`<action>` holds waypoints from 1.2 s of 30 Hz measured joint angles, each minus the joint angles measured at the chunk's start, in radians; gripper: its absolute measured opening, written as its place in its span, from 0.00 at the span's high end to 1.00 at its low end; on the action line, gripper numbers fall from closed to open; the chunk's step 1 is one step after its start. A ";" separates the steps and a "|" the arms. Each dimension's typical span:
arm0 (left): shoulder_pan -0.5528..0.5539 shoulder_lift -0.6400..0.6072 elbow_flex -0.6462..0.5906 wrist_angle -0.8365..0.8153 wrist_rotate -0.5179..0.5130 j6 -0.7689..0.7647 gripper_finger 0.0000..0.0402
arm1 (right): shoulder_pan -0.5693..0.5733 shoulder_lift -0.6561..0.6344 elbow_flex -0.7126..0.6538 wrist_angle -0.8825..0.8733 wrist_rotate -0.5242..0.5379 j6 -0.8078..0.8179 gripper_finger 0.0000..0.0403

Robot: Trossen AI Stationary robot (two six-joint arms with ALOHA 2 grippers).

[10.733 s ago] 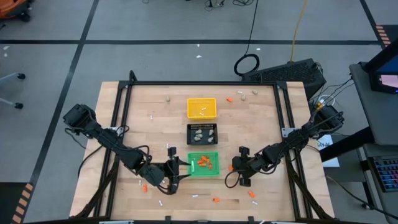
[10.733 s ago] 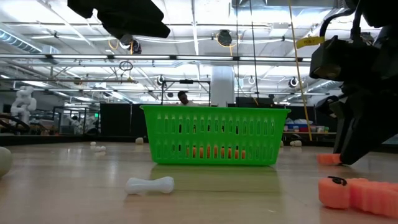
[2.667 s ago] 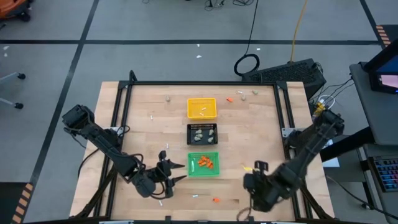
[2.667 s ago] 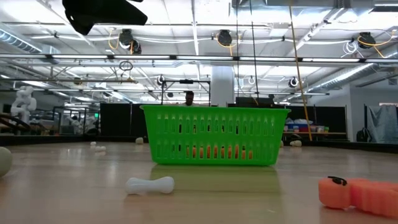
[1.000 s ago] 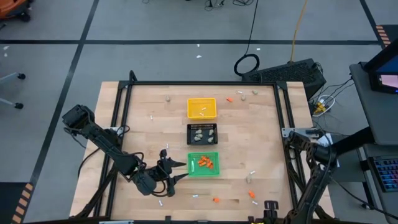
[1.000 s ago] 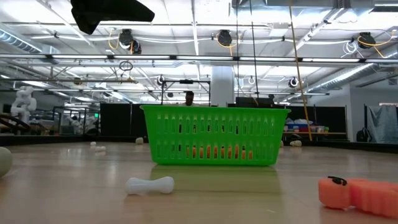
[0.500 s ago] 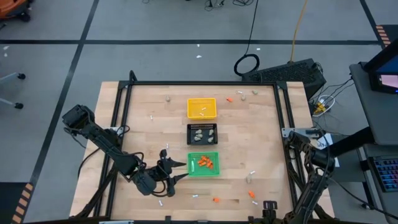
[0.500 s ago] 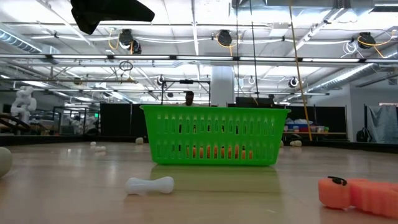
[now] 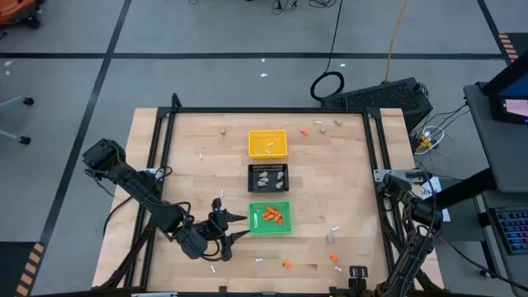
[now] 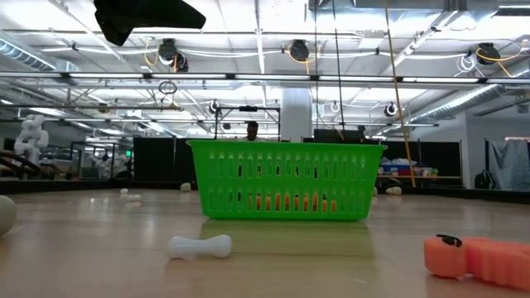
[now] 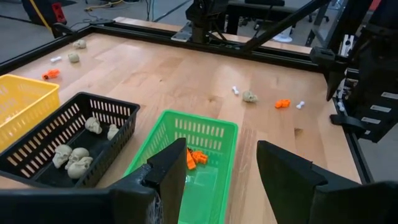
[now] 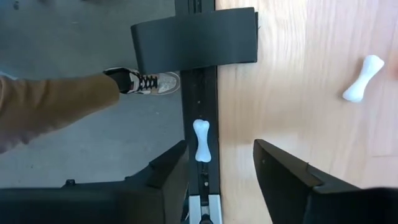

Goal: Sort Halloween decoration
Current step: Put the white bone toy into the yellow basket

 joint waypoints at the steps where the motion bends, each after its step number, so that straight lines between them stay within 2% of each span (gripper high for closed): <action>1: 0.000 0.000 0.000 0.000 0.000 0.000 0.52 | 0.000 0.000 0.000 0.003 -0.001 0.000 0.60; 7: 0.000 0.000 0.000 0.000 0.000 0.000 0.52 | 0.006 0.003 0.000 0.035 -0.001 0.001 0.64; 36: 0.000 0.000 0.000 -0.001 -0.001 0.001 0.52 | 0.006 0.043 0.003 0.035 0.005 0.015 0.66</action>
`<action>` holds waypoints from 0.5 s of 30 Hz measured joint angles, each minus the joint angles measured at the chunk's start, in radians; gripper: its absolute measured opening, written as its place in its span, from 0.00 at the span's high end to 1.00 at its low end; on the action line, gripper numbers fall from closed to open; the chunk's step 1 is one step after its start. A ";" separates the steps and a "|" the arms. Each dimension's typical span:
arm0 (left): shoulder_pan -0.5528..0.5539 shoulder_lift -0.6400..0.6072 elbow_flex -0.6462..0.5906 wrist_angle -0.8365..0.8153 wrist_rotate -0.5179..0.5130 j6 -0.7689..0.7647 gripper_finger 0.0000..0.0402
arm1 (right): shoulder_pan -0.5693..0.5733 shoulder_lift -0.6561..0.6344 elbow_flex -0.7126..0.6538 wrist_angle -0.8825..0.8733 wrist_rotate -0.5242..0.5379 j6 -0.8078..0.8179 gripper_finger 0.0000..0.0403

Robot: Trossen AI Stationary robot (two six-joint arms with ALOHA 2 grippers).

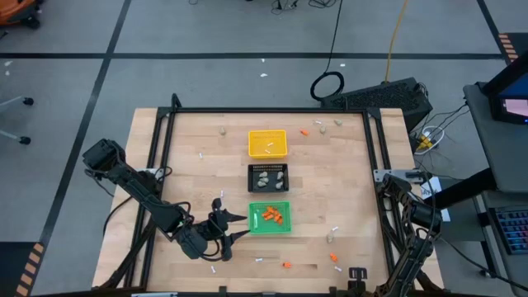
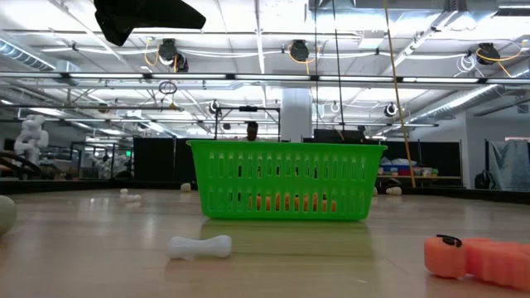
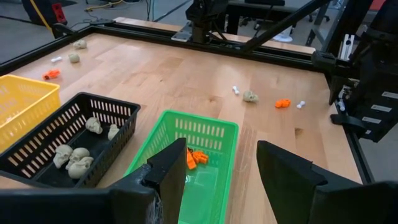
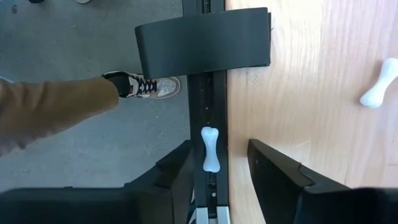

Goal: Sort Halloween decoration
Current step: Put the white bone toy into the yellow basket

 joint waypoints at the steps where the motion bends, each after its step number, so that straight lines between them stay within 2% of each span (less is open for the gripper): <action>1: 0.000 0.000 0.000 0.000 0.000 0.000 0.52 | 0.000 0.000 0.000 0.000 0.000 0.000 0.67; 15: 0.000 0.000 0.000 -0.001 0.000 0.000 0.52 | 0.000 0.002 -0.003 -0.004 -0.001 -0.001 0.87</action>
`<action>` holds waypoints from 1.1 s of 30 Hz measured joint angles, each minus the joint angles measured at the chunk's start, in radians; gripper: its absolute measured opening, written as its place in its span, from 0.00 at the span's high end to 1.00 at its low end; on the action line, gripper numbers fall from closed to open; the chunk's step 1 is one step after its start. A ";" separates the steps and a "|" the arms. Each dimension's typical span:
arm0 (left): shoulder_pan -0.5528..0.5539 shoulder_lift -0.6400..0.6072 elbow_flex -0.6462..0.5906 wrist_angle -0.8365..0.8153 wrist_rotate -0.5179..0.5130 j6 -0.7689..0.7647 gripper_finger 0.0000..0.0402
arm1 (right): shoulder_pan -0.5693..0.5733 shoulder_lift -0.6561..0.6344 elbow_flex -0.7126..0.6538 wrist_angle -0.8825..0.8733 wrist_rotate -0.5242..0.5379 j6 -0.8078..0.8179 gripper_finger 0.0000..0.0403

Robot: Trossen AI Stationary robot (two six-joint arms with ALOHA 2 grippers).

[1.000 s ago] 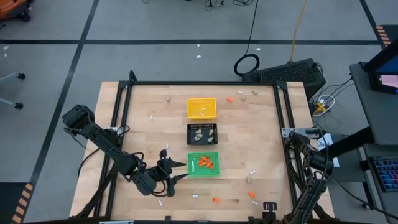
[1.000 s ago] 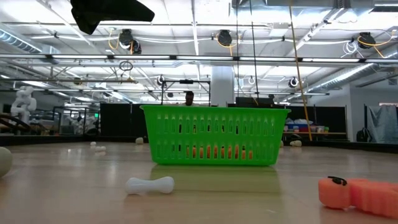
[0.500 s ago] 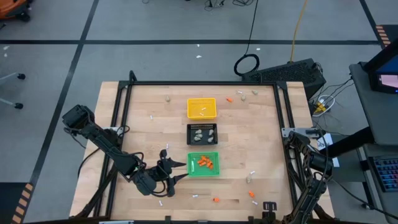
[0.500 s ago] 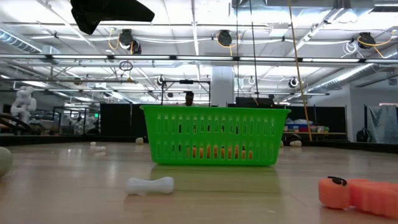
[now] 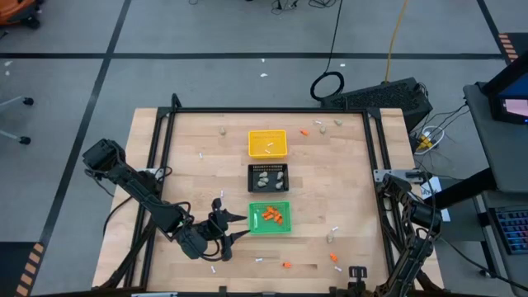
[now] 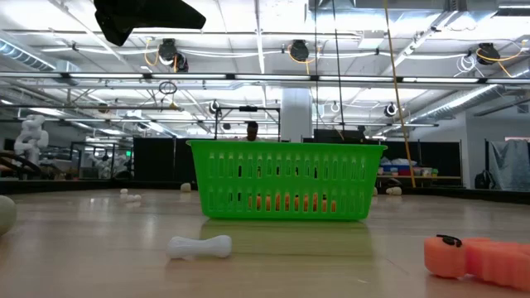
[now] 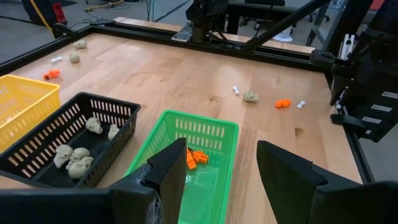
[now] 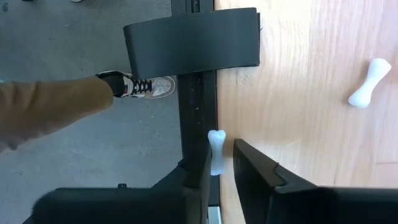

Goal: Sort Halloween decoration
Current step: Put the white bone toy into the yellow basket

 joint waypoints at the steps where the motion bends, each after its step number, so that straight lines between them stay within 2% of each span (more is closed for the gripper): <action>1: 0.000 0.000 0.000 0.000 0.000 0.000 0.52 | 0.000 0.000 0.000 0.000 0.000 0.000 0.88; 15: 0.000 0.000 0.000 0.000 0.000 0.000 0.52 | 0.000 0.001 0.000 0.003 -0.005 -0.039 0.99; 25: 0.000 0.000 0.000 0.000 0.000 0.000 0.52 | -0.003 -0.038 -0.006 -0.018 -0.004 -0.053 1.00; 33: 0.000 0.000 0.000 0.001 0.000 0.000 0.52 | -0.015 -0.126 -0.005 -0.083 0.039 -0.098 1.00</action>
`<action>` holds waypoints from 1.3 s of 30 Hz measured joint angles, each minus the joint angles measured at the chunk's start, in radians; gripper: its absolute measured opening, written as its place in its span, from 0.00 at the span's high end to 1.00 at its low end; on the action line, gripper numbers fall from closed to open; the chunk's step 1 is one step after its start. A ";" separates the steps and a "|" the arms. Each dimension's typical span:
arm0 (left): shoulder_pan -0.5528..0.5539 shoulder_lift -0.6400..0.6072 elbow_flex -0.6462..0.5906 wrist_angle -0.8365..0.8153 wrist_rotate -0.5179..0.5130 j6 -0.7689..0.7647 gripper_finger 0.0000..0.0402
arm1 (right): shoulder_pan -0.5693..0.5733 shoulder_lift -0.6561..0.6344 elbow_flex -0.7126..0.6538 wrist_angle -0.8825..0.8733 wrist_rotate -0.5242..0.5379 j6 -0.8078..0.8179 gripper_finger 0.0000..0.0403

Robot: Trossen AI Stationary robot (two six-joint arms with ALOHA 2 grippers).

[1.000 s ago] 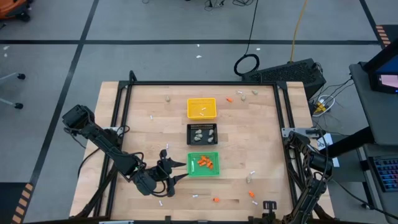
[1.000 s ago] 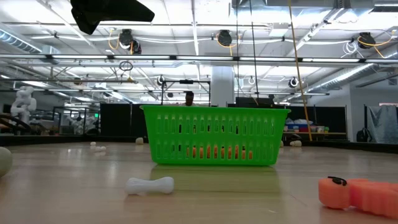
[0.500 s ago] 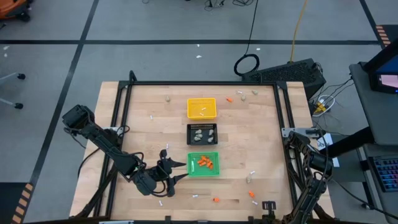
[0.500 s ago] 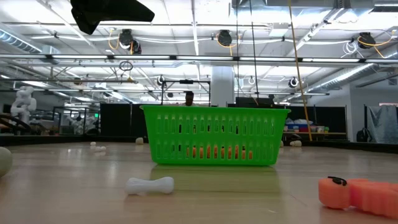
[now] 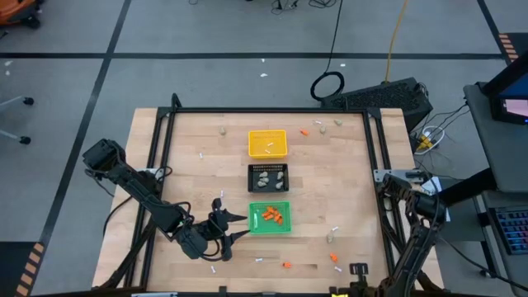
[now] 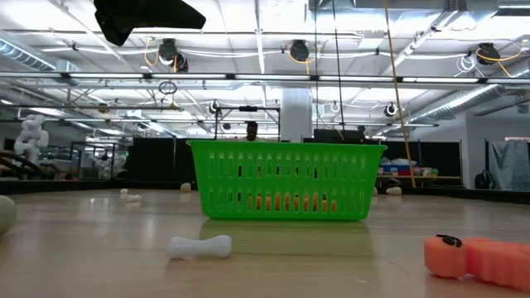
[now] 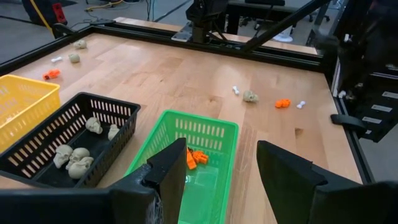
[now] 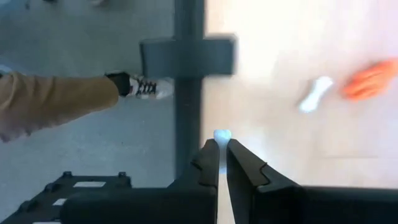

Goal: Sort Halloween decoration
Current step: Put the white bone toy into the yellow basket

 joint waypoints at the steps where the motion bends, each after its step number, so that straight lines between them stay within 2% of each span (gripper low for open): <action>1: 0.000 0.000 0.000 0.000 0.000 0.000 0.52 | -0.004 -0.017 0.000 -0.009 0.015 -0.015 1.00; 11: 0.000 0.000 0.000 -0.001 0.000 0.001 0.52 | -0.065 -0.235 0.003 -0.119 0.236 -0.244 1.00; 19: 0.000 0.000 0.000 -0.002 -0.004 0.030 0.52 | -0.120 -0.406 -0.004 -0.136 0.491 -0.483 1.00; 22: 0.000 0.000 0.000 -0.001 -0.007 0.039 0.52 | -0.139 -0.464 -0.048 -0.127 0.583 -0.540 1.00; 26: 0.001 0.000 0.000 0.001 -0.012 0.054 0.52 | -0.171 -0.565 -0.177 -0.076 0.692 -0.572 1.00; 29: 0.006 0.000 0.000 0.001 -0.018 0.062 0.52 | -0.198 -0.667 -0.320 0.052 0.759 -0.599 1.00; 32: 0.010 0.000 0.000 0.001 -0.018 0.062 0.52 | -0.233 -0.774 -0.491 0.276 0.797 -0.670 1.00; 39: 0.027 0.000 0.000 0.001 -0.022 0.083 0.52 | -0.403 -0.916 -0.851 0.885 0.775 -0.896 1.00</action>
